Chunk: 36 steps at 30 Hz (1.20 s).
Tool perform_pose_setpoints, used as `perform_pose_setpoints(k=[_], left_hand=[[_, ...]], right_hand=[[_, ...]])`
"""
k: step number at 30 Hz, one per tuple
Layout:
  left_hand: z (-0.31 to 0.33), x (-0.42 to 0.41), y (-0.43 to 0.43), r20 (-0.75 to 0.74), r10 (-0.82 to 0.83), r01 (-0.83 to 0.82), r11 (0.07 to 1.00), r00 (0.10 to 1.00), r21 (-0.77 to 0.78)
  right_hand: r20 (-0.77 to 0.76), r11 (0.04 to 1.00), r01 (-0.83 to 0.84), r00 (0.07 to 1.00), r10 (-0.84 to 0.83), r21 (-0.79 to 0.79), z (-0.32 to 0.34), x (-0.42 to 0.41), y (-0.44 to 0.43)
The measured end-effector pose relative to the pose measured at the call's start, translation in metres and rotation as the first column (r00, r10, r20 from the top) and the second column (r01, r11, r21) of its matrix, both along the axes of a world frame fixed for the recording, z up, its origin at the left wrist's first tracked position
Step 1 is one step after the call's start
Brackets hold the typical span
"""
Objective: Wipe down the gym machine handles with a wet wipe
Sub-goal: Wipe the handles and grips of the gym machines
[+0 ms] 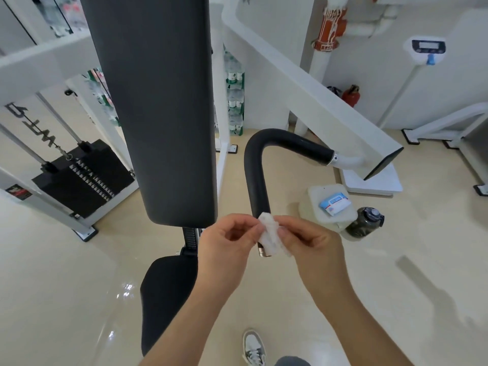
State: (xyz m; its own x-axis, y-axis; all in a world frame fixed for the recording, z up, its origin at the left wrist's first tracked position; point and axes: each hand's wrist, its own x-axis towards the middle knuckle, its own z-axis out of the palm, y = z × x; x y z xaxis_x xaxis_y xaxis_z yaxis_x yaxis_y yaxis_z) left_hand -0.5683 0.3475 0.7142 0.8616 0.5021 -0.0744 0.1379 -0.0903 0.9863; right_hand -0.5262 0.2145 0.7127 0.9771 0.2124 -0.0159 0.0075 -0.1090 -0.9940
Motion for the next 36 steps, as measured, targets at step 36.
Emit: perform_pose_setpoints(k=[36], left_hand=[[0.018, 0.049, 0.011, 0.026, 0.054, -0.06, 0.905, 0.998, 0.421]], right_hand=[[0.47, 0.934, 0.029, 0.87, 0.153, -0.356, 0.015, 0.048, 0.04]])
